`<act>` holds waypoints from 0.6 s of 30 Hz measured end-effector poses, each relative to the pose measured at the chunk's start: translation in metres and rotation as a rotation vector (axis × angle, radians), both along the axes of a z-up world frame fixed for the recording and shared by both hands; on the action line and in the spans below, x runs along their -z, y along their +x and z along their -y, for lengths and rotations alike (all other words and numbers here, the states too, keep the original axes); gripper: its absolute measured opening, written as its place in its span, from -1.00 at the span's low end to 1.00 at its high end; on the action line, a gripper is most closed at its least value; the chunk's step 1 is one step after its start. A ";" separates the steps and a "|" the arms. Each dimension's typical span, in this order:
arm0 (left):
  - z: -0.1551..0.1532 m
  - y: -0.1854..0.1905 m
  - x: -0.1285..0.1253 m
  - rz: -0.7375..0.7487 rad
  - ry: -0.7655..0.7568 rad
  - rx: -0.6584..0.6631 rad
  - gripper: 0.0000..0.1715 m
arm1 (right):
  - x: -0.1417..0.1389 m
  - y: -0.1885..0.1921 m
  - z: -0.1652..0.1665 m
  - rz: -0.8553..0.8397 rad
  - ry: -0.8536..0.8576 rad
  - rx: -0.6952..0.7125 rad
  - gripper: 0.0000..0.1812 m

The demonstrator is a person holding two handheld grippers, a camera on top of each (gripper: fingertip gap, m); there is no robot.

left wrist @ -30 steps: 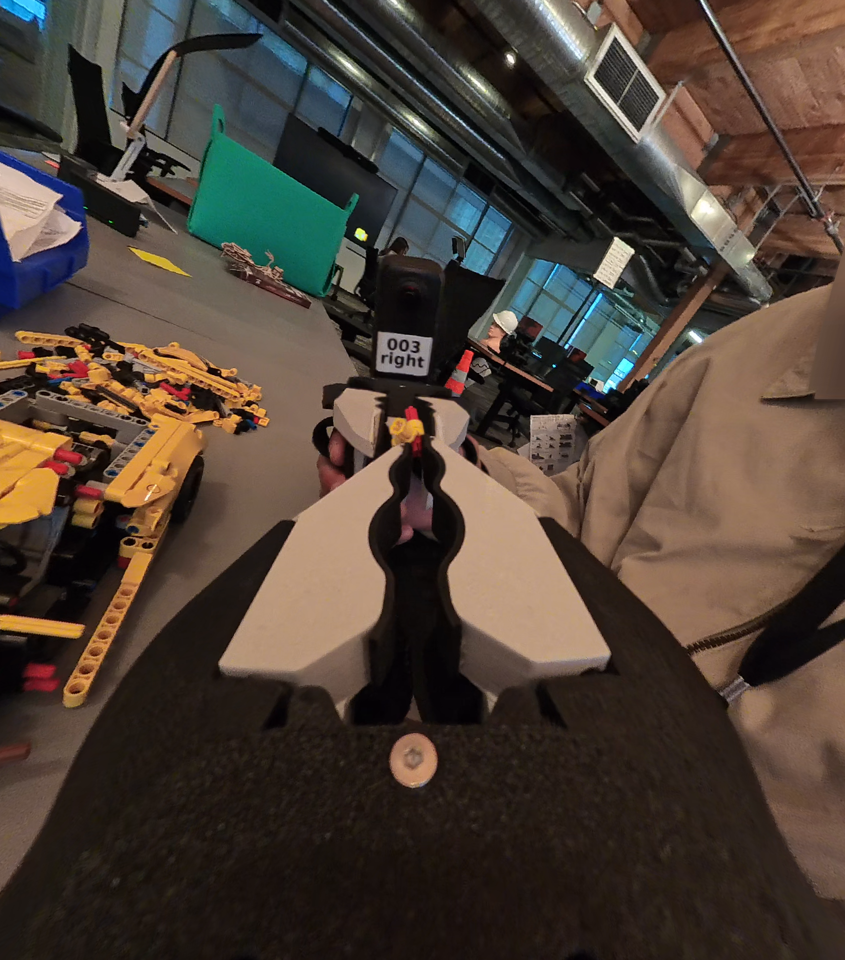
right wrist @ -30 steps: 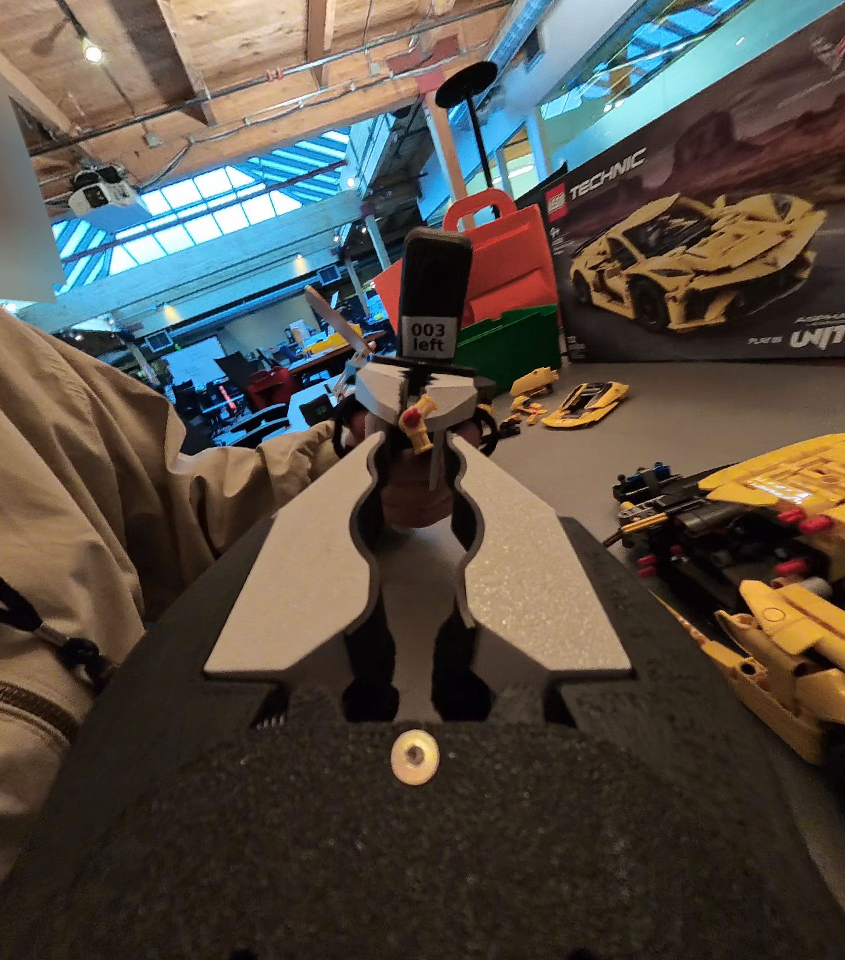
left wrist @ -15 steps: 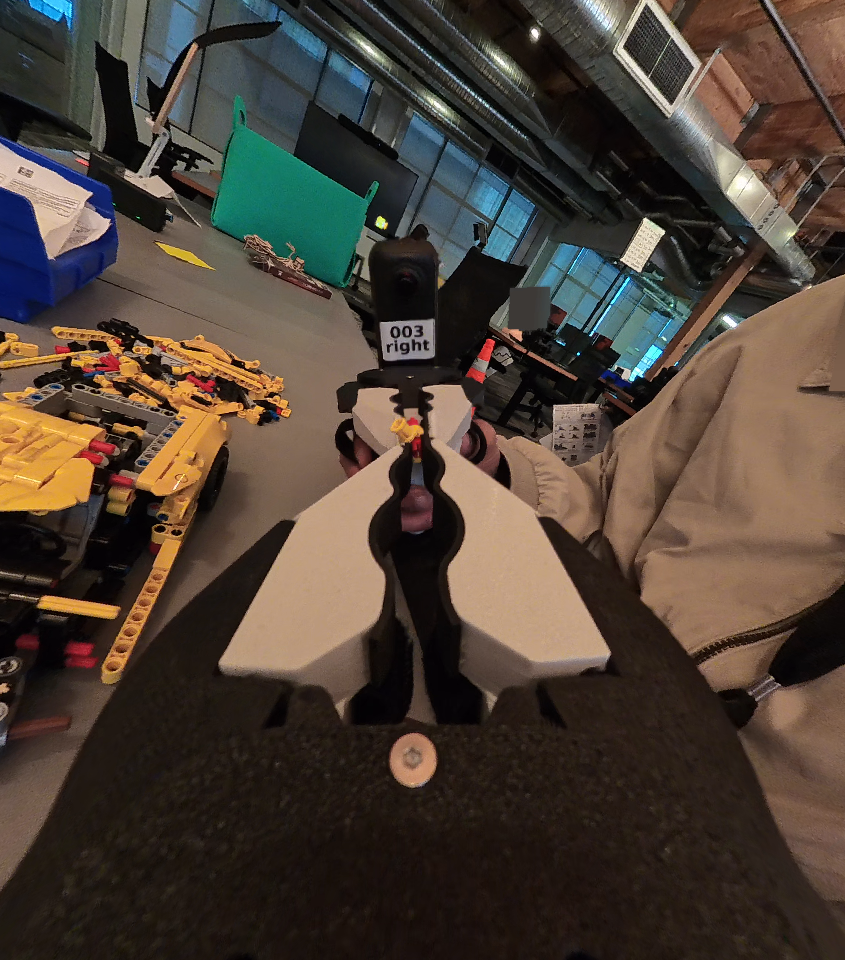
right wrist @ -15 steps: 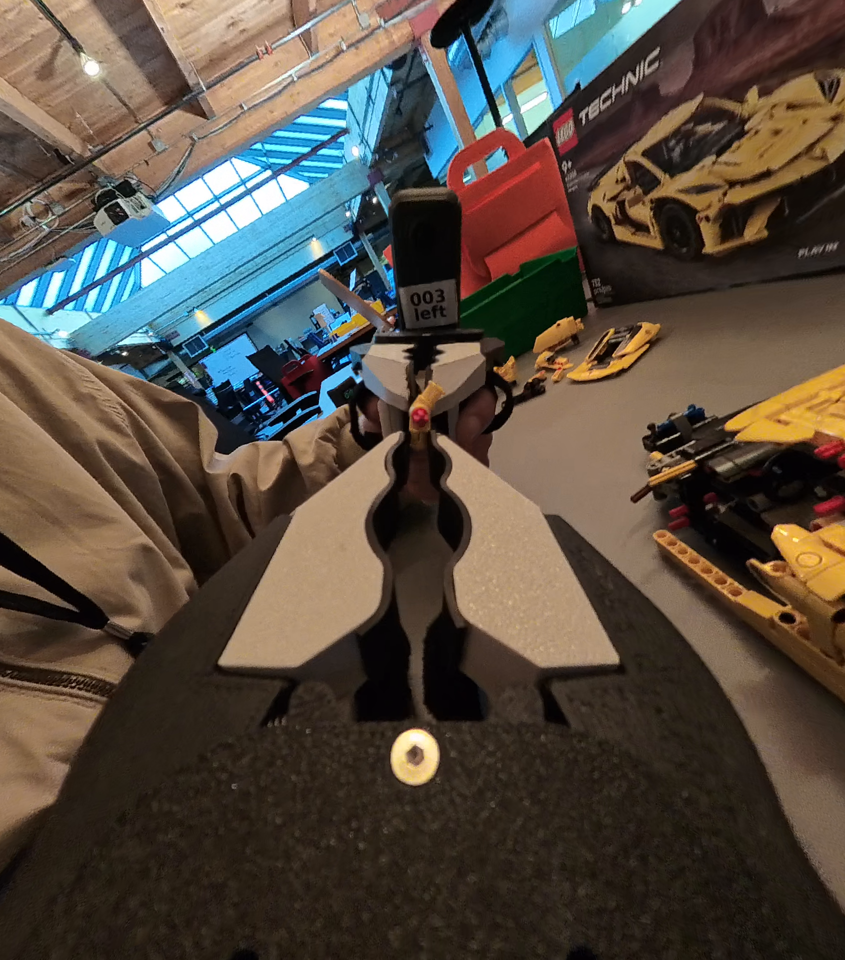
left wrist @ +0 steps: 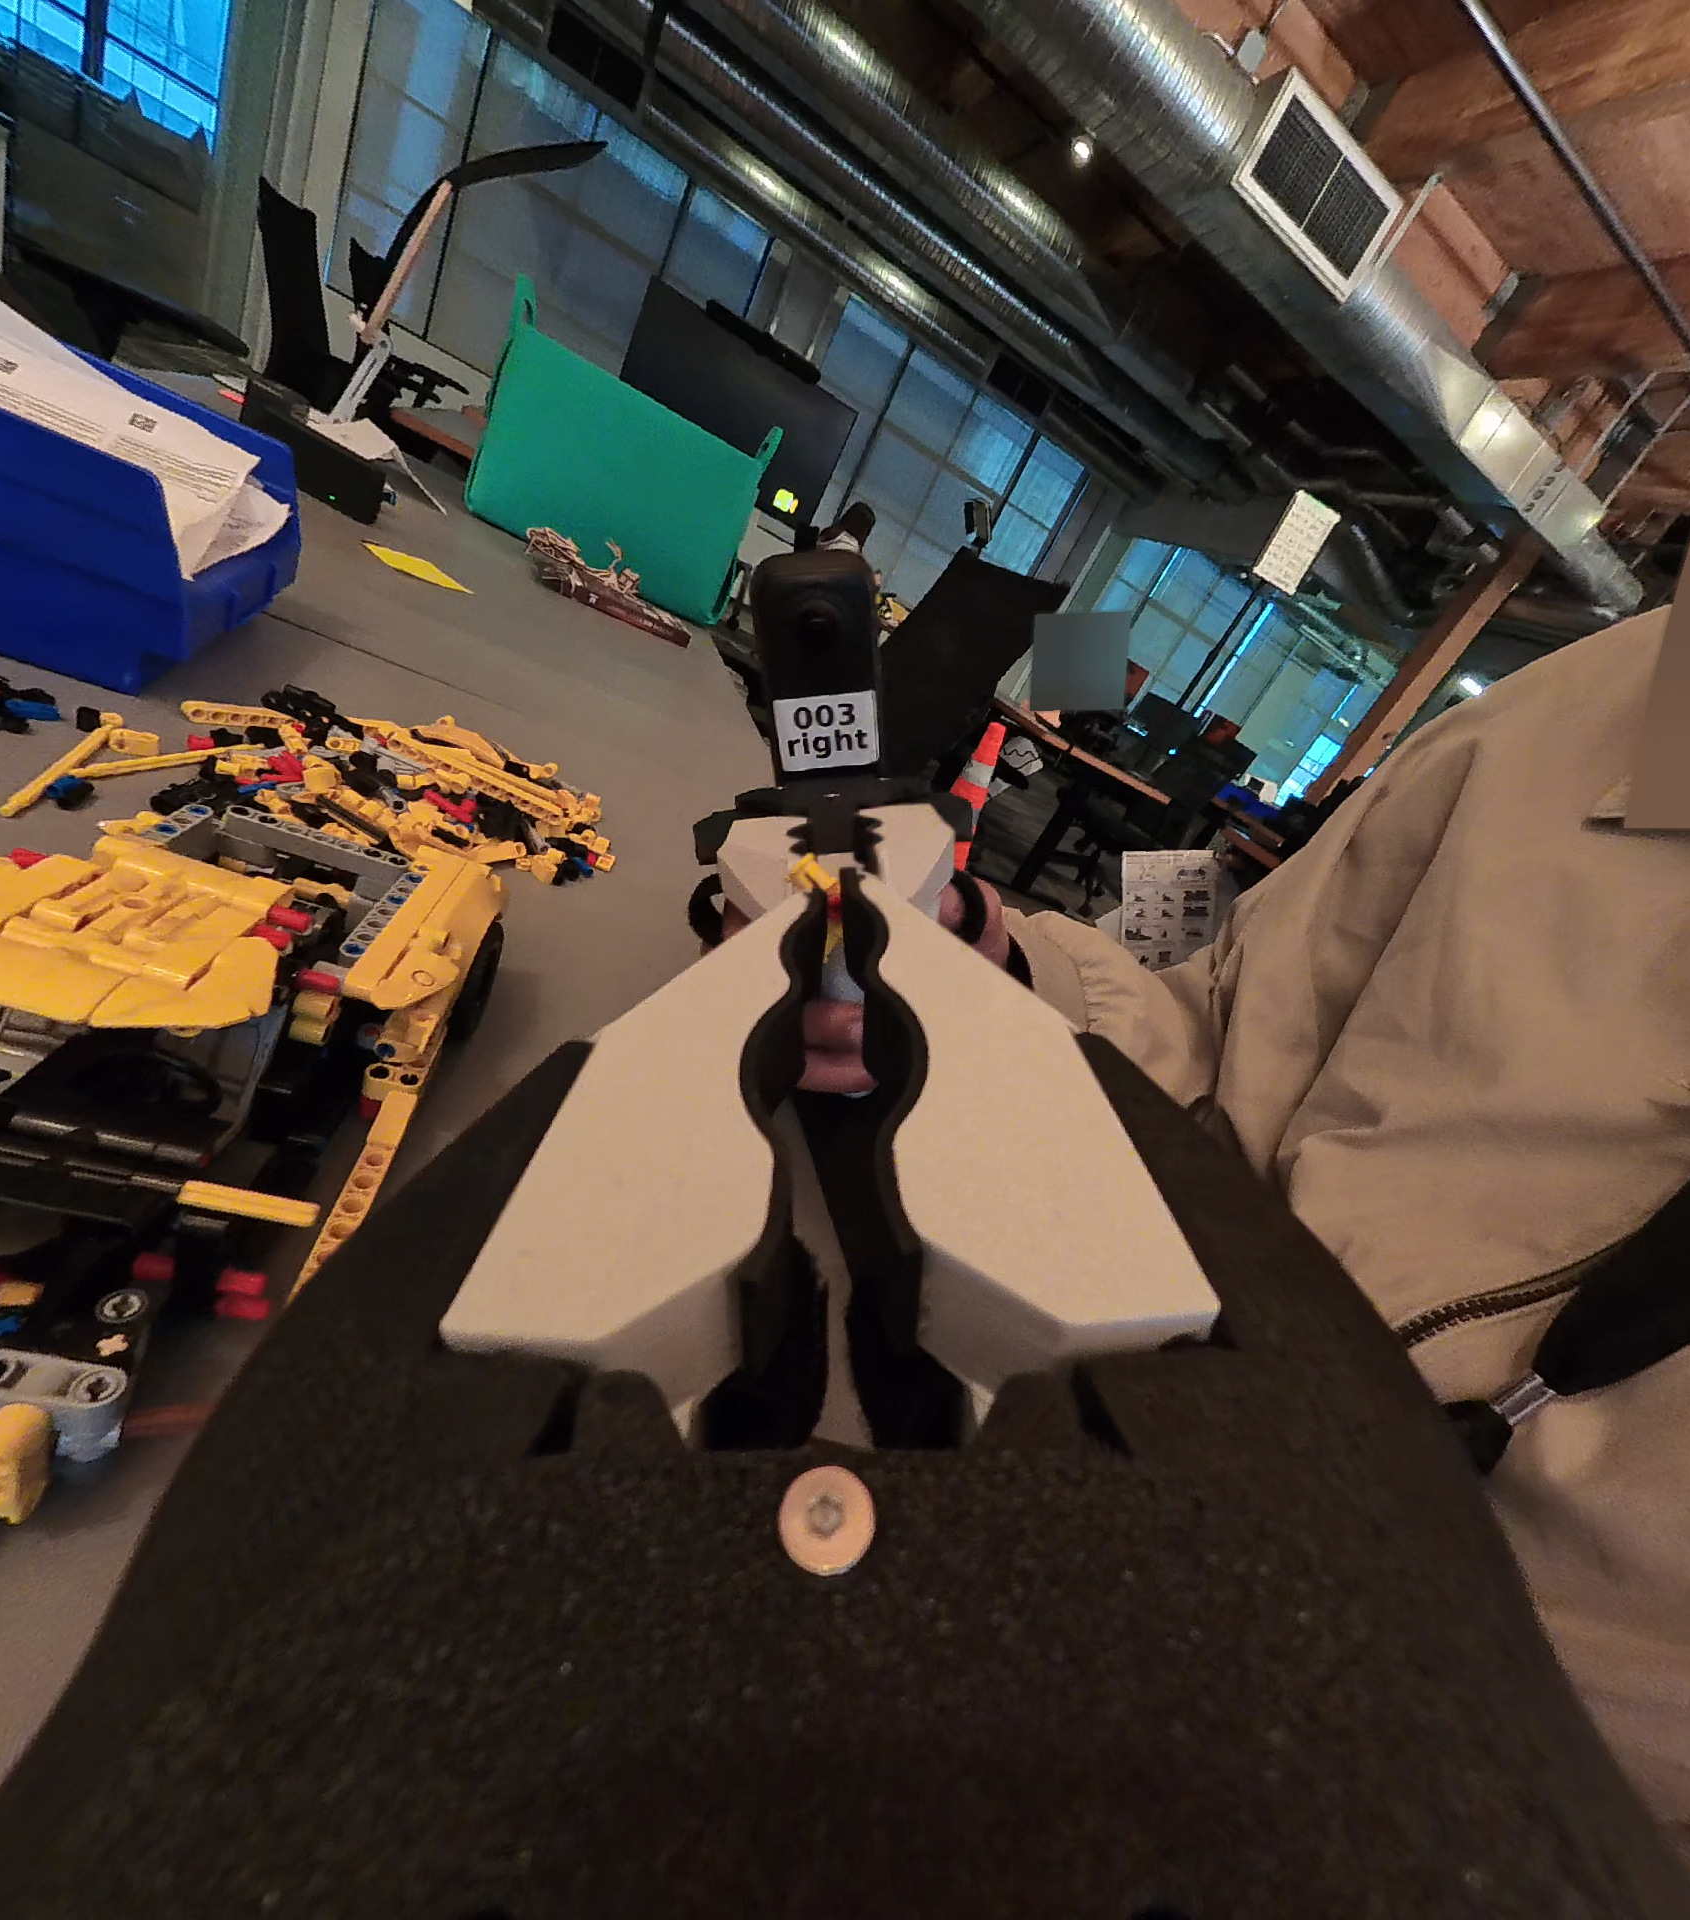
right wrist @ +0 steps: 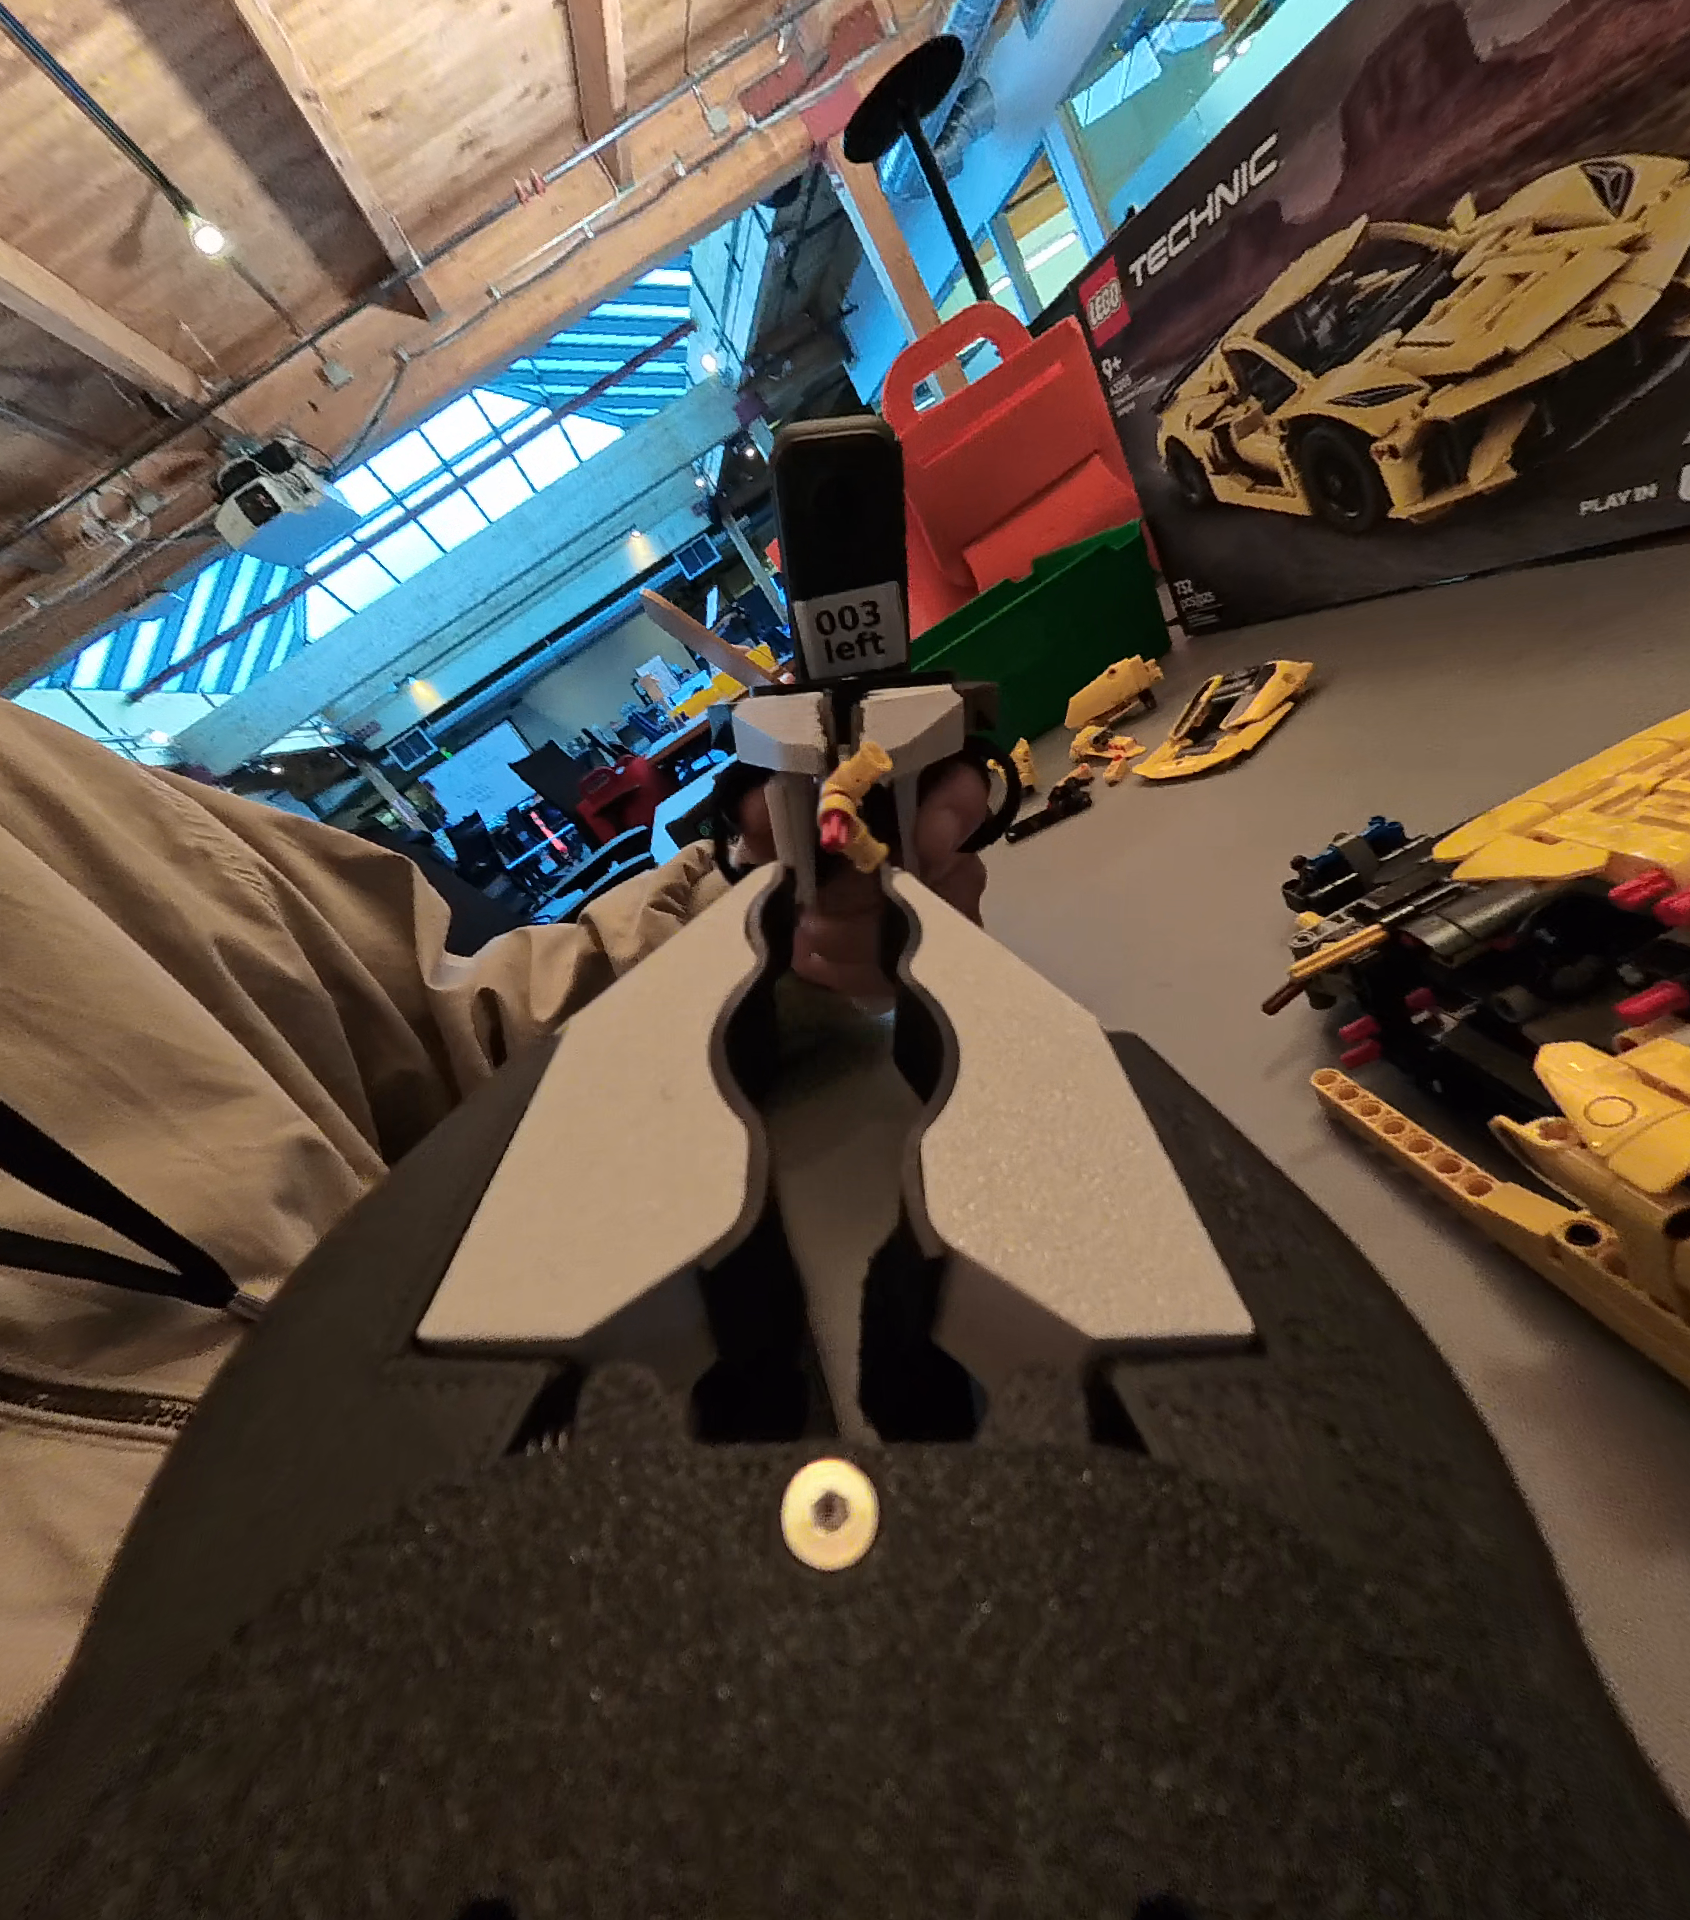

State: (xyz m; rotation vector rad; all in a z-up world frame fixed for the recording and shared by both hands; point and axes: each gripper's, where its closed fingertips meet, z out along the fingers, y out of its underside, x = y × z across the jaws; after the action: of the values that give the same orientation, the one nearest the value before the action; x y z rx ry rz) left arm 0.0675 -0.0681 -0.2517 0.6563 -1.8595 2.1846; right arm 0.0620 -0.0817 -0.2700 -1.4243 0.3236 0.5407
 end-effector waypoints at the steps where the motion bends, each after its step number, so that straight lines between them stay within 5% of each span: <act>1: 0.000 0.000 0.001 0.003 0.008 0.002 -0.99 | 0.000 0.000 0.000 0.000 0.001 0.000 -0.85; 13: 0.009 -0.001 0.012 0.001 0.070 -0.004 -0.98 | 0.009 -0.003 0.000 0.016 -0.085 -0.013 -0.98; 15: 0.009 -0.001 0.017 -0.034 0.094 0.015 -0.64 | 0.008 -0.004 0.001 0.051 -0.078 -0.009 -0.98; 18: 0.011 -0.002 0.023 -0.047 0.113 0.036 -0.64 | 0.014 -0.006 -0.002 0.092 -0.127 0.000 -0.97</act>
State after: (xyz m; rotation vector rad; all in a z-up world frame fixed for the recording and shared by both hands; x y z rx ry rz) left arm 0.0652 -0.0794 -0.2747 0.6825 -1.9672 2.0360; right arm 0.0563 -0.0795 -0.2838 -1.5672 0.2883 0.4598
